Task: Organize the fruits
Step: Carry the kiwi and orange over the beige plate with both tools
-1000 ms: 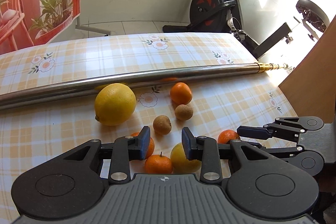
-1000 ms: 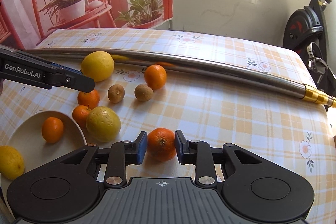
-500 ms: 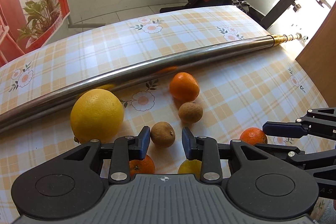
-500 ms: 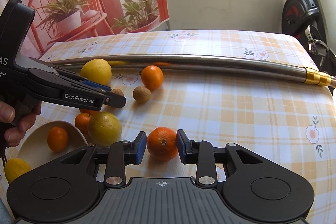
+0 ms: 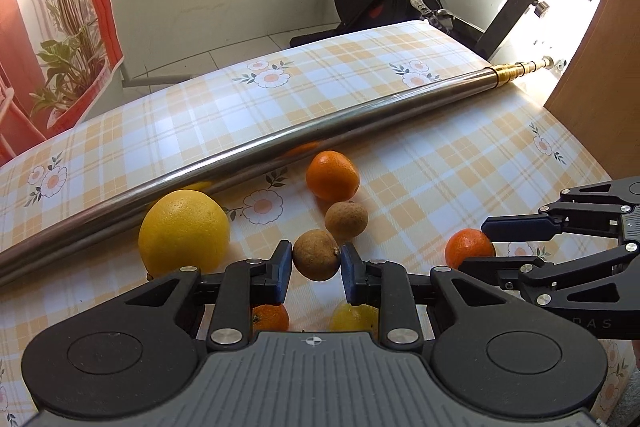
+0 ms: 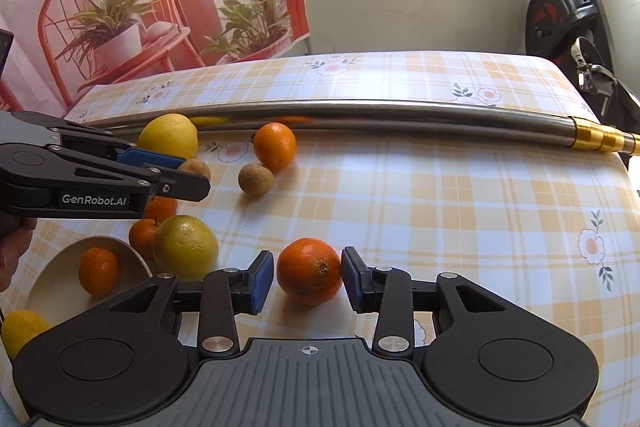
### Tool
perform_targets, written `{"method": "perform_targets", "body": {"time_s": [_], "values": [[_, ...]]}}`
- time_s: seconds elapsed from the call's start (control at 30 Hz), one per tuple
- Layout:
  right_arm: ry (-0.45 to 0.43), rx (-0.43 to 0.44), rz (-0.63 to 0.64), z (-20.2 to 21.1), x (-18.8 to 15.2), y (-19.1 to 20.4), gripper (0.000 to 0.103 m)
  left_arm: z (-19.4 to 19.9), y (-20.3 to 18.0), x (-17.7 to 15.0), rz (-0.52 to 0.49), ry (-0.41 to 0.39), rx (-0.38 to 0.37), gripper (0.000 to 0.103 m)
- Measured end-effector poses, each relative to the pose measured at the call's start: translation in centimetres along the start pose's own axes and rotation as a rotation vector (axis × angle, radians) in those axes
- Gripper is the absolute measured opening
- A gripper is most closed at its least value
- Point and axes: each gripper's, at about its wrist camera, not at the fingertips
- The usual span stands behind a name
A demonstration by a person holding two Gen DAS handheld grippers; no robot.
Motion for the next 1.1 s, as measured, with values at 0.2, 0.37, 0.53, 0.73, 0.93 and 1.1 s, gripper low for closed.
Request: {"method": "perform_targets", "body": {"time_s": [0.2,0.37,0.53,0.73,0.93,1.1], "values": [[0.019,0.014,-0.075,-0.8,-0.1,-0.8,0.036,3.3,0.2,-0.8,0.009,-0.055,-0.013,0.028],[0.019,0.004,-0.072,-0.6,-0.3,-0.2,0.035,6.1,1.7,-2.7,0.072,-0.088,-0.007,0.028],[0.007,0.016,-0.042,0.5,-0.2,1.1,0.035,8.4,4.0,-5.3,0.178,-0.09,0.005,0.028],[-0.017,0.058,0.022,2.5,0.2,4.0,0.035,10.0,4.4,-7.7,0.169,-0.068,0.021,0.028],[-0.005,0.111,0.088,3.3,0.6,7.0,0.035,10.2,4.9,-9.5,0.166,-0.04,0.03,0.028],[0.022,0.148,0.186,2.8,0.4,9.8,0.035,9.8,4.8,-10.4,0.143,-0.012,0.026,0.028]]}}
Point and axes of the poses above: each gripper's, at about its wrist camera, not at the fingertips, and z roughly against the way its jaws point, y to its left, x to its top, and after that the axes turned 3 degrees about -y, right-handed
